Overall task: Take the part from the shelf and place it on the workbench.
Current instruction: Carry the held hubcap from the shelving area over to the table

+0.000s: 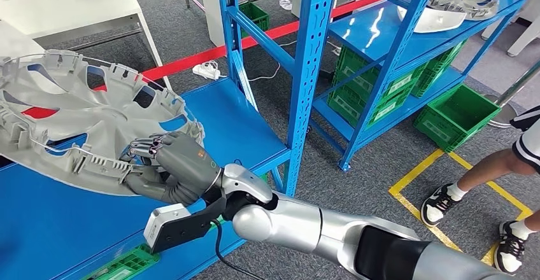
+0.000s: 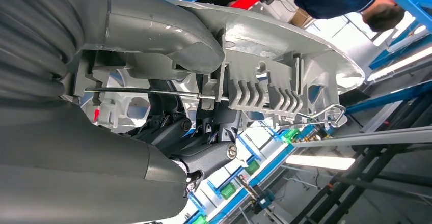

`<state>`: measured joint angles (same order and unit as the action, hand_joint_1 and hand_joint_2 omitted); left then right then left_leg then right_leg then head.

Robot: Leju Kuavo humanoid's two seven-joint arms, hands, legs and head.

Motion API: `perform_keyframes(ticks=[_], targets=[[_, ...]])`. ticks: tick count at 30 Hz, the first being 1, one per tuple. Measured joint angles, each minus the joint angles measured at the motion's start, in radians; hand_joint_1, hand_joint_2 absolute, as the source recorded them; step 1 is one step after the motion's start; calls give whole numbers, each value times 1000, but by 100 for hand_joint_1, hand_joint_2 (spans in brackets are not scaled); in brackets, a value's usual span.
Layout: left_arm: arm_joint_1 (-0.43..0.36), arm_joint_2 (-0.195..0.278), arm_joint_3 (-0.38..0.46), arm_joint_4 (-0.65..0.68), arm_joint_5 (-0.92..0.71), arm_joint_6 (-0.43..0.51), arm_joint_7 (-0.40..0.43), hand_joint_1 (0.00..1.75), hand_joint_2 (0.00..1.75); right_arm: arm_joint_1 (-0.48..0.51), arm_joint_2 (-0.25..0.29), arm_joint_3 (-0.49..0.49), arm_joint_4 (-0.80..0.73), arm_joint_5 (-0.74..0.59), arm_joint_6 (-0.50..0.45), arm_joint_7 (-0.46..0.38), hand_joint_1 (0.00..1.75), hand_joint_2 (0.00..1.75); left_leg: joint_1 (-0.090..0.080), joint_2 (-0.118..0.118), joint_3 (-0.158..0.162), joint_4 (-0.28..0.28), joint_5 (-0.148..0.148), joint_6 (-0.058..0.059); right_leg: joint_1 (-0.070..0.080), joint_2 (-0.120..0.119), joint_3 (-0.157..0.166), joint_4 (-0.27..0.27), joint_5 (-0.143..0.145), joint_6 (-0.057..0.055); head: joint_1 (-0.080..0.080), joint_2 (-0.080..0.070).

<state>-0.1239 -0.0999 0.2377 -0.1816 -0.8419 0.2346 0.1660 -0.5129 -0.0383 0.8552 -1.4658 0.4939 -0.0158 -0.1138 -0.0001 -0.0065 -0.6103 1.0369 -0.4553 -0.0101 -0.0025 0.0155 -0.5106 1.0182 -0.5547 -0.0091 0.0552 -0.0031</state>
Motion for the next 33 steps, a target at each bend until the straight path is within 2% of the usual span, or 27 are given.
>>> perform_keyframes(ticks=[9, 14, 17, 20, 21, 22, 24, 25, 26, 27, 28, 30, 32, 33], targets=[[2, 1, 21, 0, 19, -15, 15, 0, 175, 8, -10, 0, -20, 26, -60, -23, 175, 175, -1, 0, -1, 0, 0, 0, -4, 0, -1, 0, 0, 1, 0, 0], [3, 3, 30, 1, 21, -15, 19, 0, 175, 8, -12, 1, -35, 25, -61, -12, 175, 175, -7, 0, -2, 1, -2, 3, -8, 0, -1, -1, 0, 3, 0, 0], [3, 4, 36, 1, 21, -15, 19, 0, 175, 8, -14, 1, -38, 12, -54, -8, 175, 175, -10, 0, -3, 4, -5, 8, -11, 0, -1, -2, -1, 8, 0, 0], [3, 5, 40, 1, 20, -16, 19, 0, 175, 8, -15, 2, -43, 6, -51, -7, 175, 175, -8, 1, -1, -4, 2, 18, -12, 0, -1, 0, -3, 16, 0, 0], [3, 4, 41, 1, 20, -16, 19, 0, 175, 8, -15, 2, -45, 6, -51, -7, 175, 175, -5, 3, 0, -10, 7, 23, -10, -1, -7, 15, -14, 19, 2, 0], [2, 4, 42, 1, 19, -16, 19, 0, 175, 9, -15, 2, -47, 6, -51, -7, 175, 175, -1, 4, 1, -16, 11, 26, -9, -2, -23, 49, -38, 21, 4, 0], [3, 3, 42, 1, 18, -16, 19, 0, 175, 11, -17, 2, -49, 6, -50, -8, 175, 175, 1, 7, -1, -19, 14, 29, -11, -5, -80, 169, -102, 26, 9, 0], [3, 3, 42, 1, 17, -16, 19, 0, 175, 14, -19, 2, -49, 5, -49, -8, 175, 175, 2, 7, -3, -18, 15, 29, -12, -5, -110, 231, -124, 28, 10, 0], [4, 3, 43, 2, 16, -16, 19, 0, 175, 17, -21, 3, -49, 4, -49, -9, 175, 175, 3, 8, -5, -16, 15, 28, -14, -6, -130, 269, -128, 29, 10, 0], [4, 2, 43, 2, 16, -16, 19, 0, 175, 19, -22, 4, -49, 3, -48, -9, 175, 175, 4, 8, -7, -13, 15, 27, -15, -7, -131, 268, -111, 30, 11, 0], [4, 2, 43, 2, 15, -16, 19, 0, 175, 21, -24, 4, -49, 1, -47, -10, 175, 175, 6, 7, -9, -10, 16, 25, -18, -9, -114, 230, -78, 32, 11, 0], [4, 1, 43, 3, 14, -16, 20, 0, 175, 21, -26, 5, -49, 0, -45, -10, 175, 175, 9, 5, -17, 0, 16, 15, -20, -10, -53, 100, -14, 32, 11, 0], [3, 1, 43, 3, 13, -16, 20, 0, 175, 21, -27, 6, -50, 0, -43, -12, 175, 175, 9, 2, -26, 7, 22, -2, -17, -7, -25, 34, 8, 22, 11, 0], [4, 1, 43, 3, 13, -16, 20, 0, 175, 20, -28, 6, -51, -1, -43, -12, 175, 175, 8, 1, -29, 6, 28, -11, -14, -5, -29, 35, 10, 13, 12, 0]])
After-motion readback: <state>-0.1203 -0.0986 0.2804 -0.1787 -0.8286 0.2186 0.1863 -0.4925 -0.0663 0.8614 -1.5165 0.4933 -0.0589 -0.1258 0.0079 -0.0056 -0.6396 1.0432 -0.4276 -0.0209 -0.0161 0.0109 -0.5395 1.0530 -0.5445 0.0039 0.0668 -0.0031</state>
